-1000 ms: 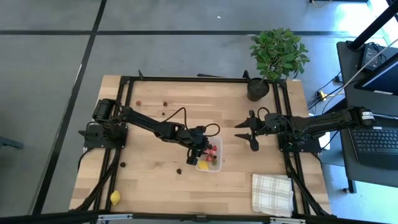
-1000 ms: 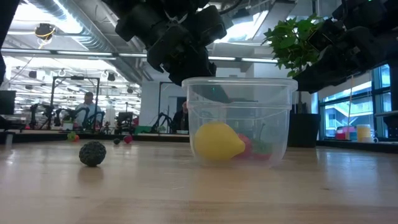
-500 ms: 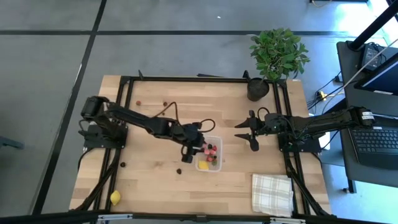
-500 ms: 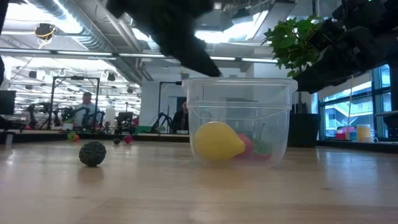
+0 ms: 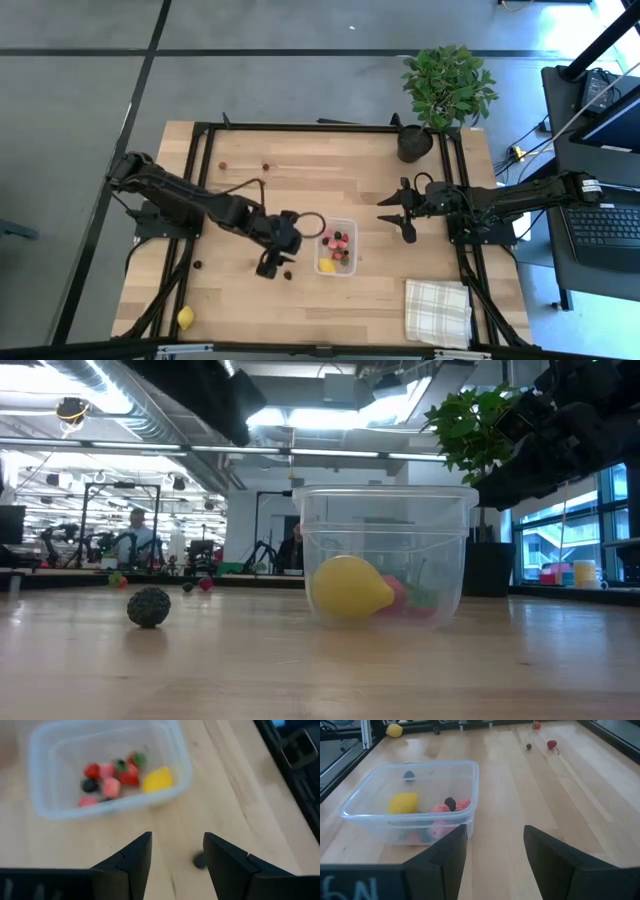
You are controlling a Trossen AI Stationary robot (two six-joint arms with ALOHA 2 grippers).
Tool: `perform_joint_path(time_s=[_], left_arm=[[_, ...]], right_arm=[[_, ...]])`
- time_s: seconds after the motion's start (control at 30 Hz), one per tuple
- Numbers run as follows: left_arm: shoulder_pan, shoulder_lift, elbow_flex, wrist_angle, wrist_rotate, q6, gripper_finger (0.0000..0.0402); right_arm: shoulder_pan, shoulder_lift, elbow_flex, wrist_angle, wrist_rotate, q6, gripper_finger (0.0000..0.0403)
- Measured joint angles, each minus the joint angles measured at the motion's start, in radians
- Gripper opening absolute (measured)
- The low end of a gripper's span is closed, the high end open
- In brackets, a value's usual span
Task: Pick and placing Produce into tupperware
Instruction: Put the blackberry into the transparent bin
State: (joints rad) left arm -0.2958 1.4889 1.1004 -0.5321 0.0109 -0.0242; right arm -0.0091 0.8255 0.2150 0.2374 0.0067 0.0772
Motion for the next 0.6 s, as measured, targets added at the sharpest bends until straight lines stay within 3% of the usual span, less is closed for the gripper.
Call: perform_joint_path(time_s=[0.27,0.6], left_arm=[[-0.075,0.059,0.000,0.001,-0.001,0.037,0.0171],[-0.079,0.178,0.000,-0.006,-0.005,0.034,0.0171]], right_arm=[[0.000,0.000,0.000,0.005,0.000,0.007,0.0198],[0.000,0.000,-0.007,0.005,0.000,0.035,0.0198]])
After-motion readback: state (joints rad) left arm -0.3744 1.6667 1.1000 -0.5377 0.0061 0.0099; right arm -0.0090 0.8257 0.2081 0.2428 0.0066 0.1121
